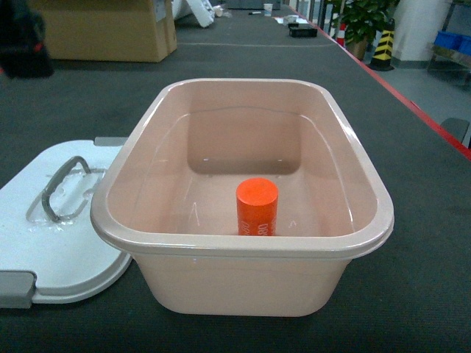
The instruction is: Pick capacitor and pack into box
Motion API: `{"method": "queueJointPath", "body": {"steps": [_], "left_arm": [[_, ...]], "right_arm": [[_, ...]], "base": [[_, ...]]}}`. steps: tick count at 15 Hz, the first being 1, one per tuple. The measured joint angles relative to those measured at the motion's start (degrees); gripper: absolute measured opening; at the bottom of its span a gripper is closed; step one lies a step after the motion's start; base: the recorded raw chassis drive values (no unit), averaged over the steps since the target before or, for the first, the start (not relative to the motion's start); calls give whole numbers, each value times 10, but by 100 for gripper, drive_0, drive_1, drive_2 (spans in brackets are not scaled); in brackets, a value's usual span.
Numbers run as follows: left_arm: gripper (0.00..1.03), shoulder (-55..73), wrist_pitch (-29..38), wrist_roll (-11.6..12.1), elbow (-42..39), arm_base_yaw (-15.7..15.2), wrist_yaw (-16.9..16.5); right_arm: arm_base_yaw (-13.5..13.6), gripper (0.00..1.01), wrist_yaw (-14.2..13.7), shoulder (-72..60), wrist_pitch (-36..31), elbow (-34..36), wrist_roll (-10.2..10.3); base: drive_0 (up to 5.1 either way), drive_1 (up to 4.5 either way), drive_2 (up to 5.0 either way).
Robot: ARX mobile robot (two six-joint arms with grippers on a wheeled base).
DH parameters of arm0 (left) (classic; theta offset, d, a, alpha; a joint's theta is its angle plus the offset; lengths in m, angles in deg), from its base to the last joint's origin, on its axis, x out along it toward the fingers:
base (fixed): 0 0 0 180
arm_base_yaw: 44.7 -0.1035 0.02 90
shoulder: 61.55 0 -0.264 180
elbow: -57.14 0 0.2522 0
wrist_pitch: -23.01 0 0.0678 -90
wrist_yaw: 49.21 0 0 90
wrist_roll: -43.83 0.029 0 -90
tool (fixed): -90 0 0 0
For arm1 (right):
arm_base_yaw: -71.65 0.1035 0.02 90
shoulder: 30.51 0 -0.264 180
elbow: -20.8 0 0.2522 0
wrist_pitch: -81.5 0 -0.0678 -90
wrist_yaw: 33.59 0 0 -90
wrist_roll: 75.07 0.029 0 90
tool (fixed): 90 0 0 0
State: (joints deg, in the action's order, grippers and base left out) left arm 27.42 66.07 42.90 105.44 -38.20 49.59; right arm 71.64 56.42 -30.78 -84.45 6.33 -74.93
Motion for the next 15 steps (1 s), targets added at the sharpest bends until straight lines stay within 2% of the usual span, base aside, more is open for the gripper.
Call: {"method": "queueJointPath", "body": {"steps": [1,2,4,6,12,14,15], "left_arm": [[98,55,20,6,-2,-42,-18],[98,134,47,14,12,-68,-38],[98,291,69,17,97,-82,-56],[98,370,37,17,137,-82,-61],[20,376,45,18,128,-81,-58],[2,370,37,18,126,-80,-59],[2,357,28,16,120,-81,-55]], "right_arm": [[0,98,0,0,0,0,0],[0,98,0,0,0,0,0],[0,98,0,0,0,0,0],[0,98,0,0,0,0,0],[0,98,0,0,0,0,0],[0,98,0,0,0,0,0],[0,98,0,0,0,0,0]], "base": [[0,0,0],[0,0,0],[0,0,0],[0,0,0],[0,0,0],[0,0,0],[0,0,0]]}}
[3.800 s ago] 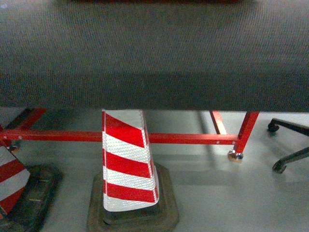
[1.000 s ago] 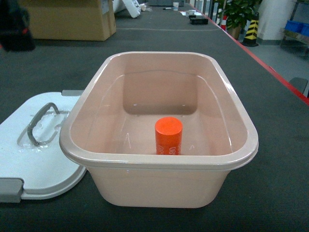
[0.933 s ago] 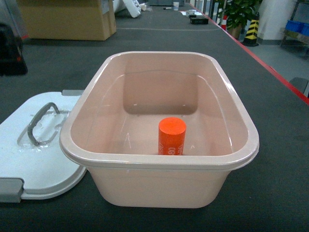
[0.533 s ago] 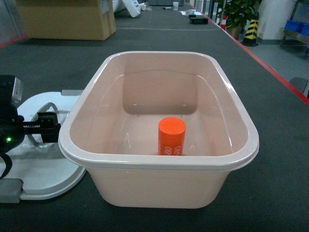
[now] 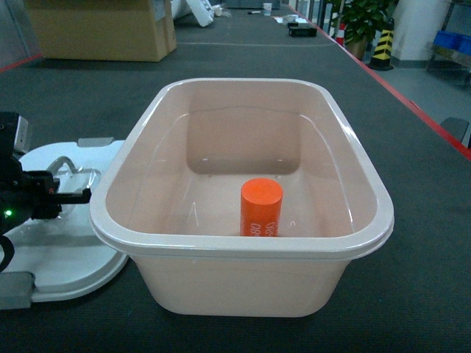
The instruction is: Pick capacitor and pack into box
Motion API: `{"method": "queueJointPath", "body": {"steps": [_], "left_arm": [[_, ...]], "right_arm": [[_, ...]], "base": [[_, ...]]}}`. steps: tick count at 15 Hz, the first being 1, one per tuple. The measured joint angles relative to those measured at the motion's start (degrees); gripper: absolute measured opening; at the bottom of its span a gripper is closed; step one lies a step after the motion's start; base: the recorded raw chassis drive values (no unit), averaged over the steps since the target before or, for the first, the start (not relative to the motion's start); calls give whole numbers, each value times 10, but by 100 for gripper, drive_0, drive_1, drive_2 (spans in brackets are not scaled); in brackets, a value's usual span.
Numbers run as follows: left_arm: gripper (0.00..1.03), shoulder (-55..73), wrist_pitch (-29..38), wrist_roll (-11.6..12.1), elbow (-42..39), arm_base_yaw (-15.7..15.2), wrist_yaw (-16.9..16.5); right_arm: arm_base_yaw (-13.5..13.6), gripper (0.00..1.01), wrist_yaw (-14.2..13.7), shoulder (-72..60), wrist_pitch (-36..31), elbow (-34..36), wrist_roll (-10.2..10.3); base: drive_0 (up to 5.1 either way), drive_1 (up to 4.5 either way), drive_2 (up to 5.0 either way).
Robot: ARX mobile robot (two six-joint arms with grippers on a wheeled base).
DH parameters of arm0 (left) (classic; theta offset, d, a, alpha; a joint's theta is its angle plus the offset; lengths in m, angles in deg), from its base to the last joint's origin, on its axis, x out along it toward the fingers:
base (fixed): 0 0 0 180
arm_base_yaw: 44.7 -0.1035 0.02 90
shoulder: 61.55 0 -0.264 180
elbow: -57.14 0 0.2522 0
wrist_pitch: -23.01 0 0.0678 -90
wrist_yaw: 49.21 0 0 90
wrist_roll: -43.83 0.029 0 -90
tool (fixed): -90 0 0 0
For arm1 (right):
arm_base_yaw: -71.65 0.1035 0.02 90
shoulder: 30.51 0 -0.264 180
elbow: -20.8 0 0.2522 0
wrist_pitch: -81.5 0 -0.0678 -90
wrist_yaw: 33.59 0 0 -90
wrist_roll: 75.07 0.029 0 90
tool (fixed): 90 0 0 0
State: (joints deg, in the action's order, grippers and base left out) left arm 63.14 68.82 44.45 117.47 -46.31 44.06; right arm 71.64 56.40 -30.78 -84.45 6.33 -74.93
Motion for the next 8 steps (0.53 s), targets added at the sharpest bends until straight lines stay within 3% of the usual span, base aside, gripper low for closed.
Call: {"method": "queueJointPath", "body": {"steps": [3,5,7,8], "left_arm": [[2,-121,-67,-7,-8,-10,10],[2,-237,-133,-16,-4,-3,41],[2,-326,-195,-28,-2,47,90],[2,-368,-228,-48,1,128,151]], "right_arm": [[0,98,0,0,0,0,0],[0,98,0,0,0,0,0],[0,98,0,0,0,0,0],[0,98,0,0,0,0,0]], "base": [[0,0,0],[0,0,0],[0,0,0],[0,0,0]]}}
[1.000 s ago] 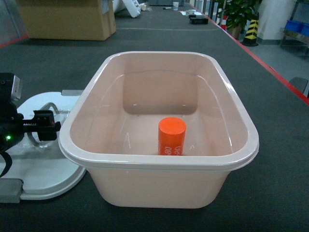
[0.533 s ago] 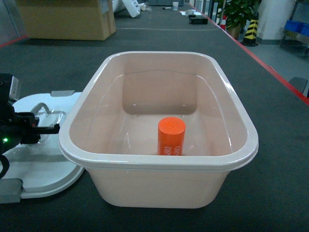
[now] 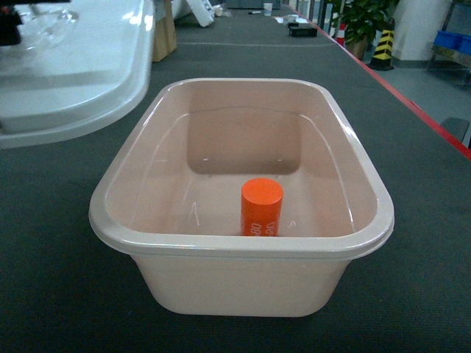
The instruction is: Pick capacitor and pack into box
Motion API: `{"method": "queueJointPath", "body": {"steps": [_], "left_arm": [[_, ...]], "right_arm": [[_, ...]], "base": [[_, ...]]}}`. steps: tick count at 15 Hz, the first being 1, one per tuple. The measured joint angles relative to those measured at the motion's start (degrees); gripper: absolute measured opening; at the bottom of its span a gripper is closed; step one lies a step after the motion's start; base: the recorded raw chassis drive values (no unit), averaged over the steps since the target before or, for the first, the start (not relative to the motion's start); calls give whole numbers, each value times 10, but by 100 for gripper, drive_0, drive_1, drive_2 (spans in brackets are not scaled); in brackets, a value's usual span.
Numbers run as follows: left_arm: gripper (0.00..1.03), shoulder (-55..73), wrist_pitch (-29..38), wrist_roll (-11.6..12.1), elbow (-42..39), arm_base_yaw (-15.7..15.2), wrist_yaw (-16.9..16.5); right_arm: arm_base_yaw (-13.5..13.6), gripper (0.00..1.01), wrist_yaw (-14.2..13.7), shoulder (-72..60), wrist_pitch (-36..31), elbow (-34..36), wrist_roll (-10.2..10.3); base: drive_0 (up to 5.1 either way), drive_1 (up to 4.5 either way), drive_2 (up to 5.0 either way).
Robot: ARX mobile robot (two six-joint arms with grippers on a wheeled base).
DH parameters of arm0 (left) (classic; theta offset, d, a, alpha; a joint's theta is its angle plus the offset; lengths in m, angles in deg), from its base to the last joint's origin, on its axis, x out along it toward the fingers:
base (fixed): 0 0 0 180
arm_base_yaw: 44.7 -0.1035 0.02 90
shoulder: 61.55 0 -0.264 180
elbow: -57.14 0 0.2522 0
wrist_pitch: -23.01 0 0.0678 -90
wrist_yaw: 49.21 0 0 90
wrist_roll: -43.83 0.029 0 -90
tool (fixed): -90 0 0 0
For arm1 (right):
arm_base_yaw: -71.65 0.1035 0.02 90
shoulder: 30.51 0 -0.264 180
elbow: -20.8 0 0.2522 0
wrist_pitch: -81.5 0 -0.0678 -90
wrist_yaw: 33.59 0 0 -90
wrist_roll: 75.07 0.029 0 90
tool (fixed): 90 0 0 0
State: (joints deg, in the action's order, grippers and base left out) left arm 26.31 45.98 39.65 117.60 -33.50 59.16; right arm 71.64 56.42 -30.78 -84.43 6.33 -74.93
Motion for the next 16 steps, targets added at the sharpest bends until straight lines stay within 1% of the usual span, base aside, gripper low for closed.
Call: {"method": "queueJointPath", "body": {"steps": [1,2,3,6,8,10,11,15,16], "left_arm": [[2,14,-18,-14,35,123,82],[2,43,-19,-17,54,171,105],[2,61,-19,-18,63,193,113],[2,99,-25,-19,82,231,128],[2,118,-28,-19,98,246,136],[2,133,-34,-20,111,252,143],[2,138,-46,-27,114,252,142],[2,162,-50,-40,114,265,142],[2,162,-48,-45,114,265,137]], "right_arm": [[0,98,0,0,0,0,0],[0,98,0,0,0,0,0],[0,98,0,0,0,0,0],[0,98,0,0,0,0,0],[0,98,0,0,0,0,0],[0,98,0,0,0,0,0],[0,98,0,0,0,0,0],[0,98,0,0,0,0,0],[0,98,0,0,0,0,0]], "base": [[0,0,0],[0,0,0],[0,0,0],[0,0,0],[0,0,0],[0,0,0],[0,0,0],[0,0,0],[0,0,0]]}}
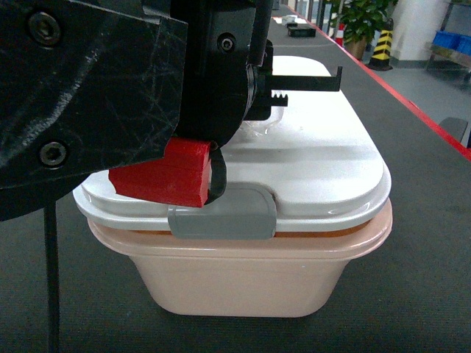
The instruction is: Pick capacitor and pack into box
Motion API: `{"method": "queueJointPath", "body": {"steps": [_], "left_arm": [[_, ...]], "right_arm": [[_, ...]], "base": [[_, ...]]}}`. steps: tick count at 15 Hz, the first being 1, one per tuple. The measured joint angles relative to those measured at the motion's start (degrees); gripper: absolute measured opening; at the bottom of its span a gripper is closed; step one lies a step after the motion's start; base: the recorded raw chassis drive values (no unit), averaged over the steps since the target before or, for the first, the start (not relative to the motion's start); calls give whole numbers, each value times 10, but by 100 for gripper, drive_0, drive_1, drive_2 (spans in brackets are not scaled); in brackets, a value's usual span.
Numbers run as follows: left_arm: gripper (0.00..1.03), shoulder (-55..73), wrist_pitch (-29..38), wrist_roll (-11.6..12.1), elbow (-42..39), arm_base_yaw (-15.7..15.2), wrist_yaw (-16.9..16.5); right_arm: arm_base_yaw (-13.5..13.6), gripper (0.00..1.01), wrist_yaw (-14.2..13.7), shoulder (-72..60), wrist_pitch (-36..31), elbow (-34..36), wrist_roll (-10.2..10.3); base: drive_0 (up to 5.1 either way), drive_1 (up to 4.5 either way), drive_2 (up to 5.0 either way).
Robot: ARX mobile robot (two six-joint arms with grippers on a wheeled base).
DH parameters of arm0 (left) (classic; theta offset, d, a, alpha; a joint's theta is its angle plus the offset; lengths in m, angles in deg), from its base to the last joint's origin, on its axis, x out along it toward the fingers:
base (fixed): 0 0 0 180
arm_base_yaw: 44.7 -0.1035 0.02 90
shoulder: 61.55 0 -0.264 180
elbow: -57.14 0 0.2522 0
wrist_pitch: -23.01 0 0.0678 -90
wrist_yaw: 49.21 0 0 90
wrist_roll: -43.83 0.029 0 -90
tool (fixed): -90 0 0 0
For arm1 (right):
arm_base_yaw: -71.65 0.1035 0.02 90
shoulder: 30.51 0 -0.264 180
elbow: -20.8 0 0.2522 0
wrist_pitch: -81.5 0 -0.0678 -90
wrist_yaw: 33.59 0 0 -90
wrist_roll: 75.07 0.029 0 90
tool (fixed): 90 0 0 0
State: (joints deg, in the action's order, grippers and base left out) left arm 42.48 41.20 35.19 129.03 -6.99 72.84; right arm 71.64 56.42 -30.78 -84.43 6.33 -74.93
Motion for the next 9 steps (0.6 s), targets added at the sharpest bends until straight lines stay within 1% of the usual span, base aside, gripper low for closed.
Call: {"method": "queueJointPath", "body": {"steps": [1,2,4,5,6,8,9], "left_arm": [[2,1,-5,-2,0,0,-2],[5,2,-7,-4,0,0,-4],[28,2,5,-5,-5,-4,-2],[37,1,12,-5,-9,-5,-6],[50,-1,24,-5,-16,-8,-10],[71,-19,49,-5,-23,-23,-19],[82,-38,70,-4,-27,-37,-23]], "right_arm": [[0,98,0,0,0,0,0],[0,98,0,0,0,0,0],[0,98,0,0,0,0,0],[0,98,0,0,0,0,0],[0,98,0,0,0,0,0],[0,98,0,0,0,0,0],[0,98,0,0,0,0,0]], "base": [[0,0,0],[0,0,0],[0,0,0],[0,0,0],[0,0,0],[0,0,0],[0,0,0]]}}
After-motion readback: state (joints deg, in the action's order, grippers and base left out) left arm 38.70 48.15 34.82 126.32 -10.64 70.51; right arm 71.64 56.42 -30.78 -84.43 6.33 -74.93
